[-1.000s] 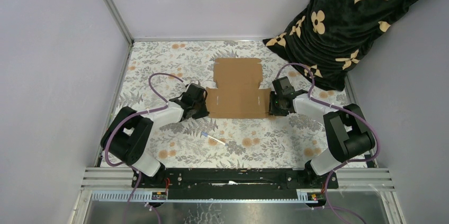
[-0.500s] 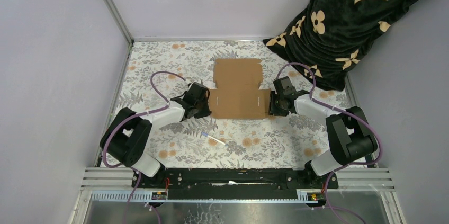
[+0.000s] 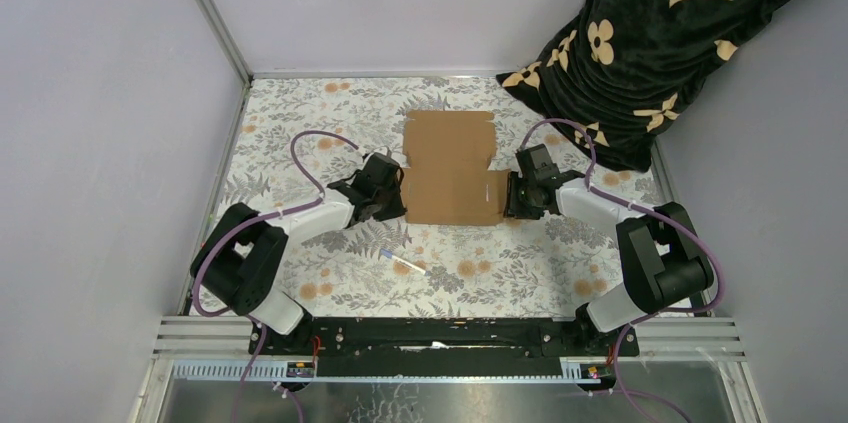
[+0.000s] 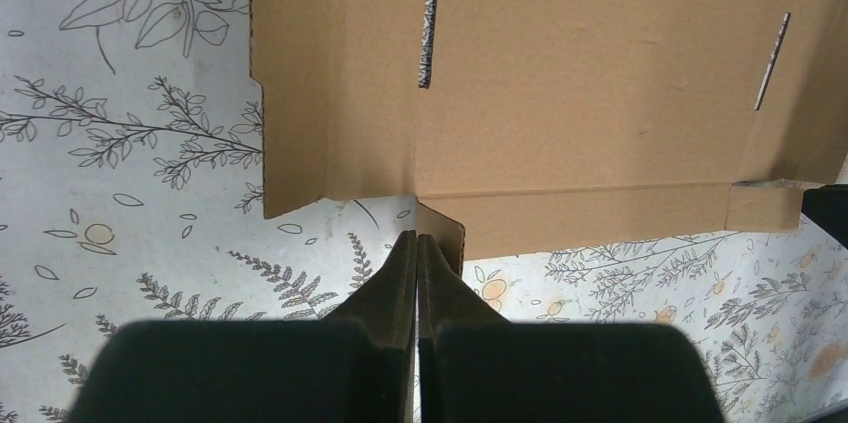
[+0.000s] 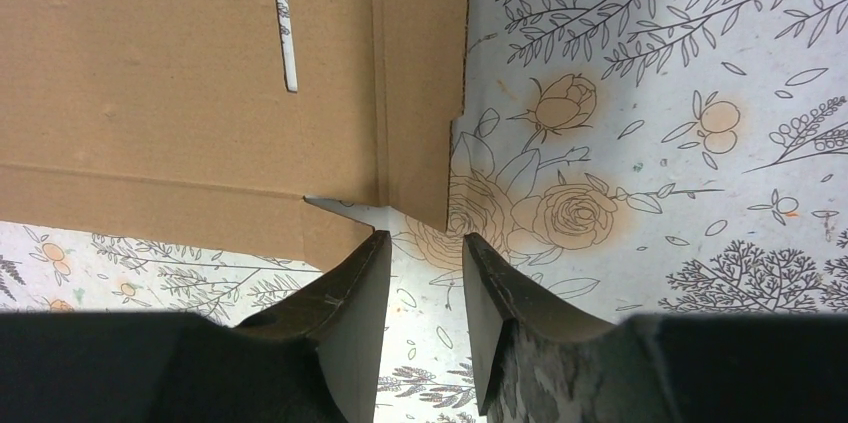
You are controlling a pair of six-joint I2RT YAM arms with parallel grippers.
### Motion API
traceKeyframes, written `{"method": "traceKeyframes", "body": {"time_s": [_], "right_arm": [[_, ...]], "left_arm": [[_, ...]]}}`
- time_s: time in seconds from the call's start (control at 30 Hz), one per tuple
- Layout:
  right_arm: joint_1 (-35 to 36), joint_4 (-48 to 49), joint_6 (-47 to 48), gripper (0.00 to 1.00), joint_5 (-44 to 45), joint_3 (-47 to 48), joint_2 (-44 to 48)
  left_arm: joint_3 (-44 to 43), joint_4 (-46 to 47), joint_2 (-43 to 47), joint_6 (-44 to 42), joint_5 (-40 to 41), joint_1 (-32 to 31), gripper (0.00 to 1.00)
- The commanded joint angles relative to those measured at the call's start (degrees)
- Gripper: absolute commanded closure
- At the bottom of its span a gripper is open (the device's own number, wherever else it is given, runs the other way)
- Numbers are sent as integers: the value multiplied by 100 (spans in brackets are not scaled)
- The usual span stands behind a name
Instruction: Fold the paper box
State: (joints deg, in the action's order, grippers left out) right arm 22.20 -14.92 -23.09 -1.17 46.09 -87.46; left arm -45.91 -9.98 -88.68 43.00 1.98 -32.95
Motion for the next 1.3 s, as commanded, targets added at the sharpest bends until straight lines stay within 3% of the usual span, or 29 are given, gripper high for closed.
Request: {"method": "traceKeyframes", "body": {"time_s": [0.0,1.27], "right_arm": [[121,-48,-100,60,-107,218,164],[810,3,-355,59,64,649,-389]], "left_arm": [[-181,59,-129,85,92,-85,100],[-546,78,-592,59,-13,-326,100]]}}
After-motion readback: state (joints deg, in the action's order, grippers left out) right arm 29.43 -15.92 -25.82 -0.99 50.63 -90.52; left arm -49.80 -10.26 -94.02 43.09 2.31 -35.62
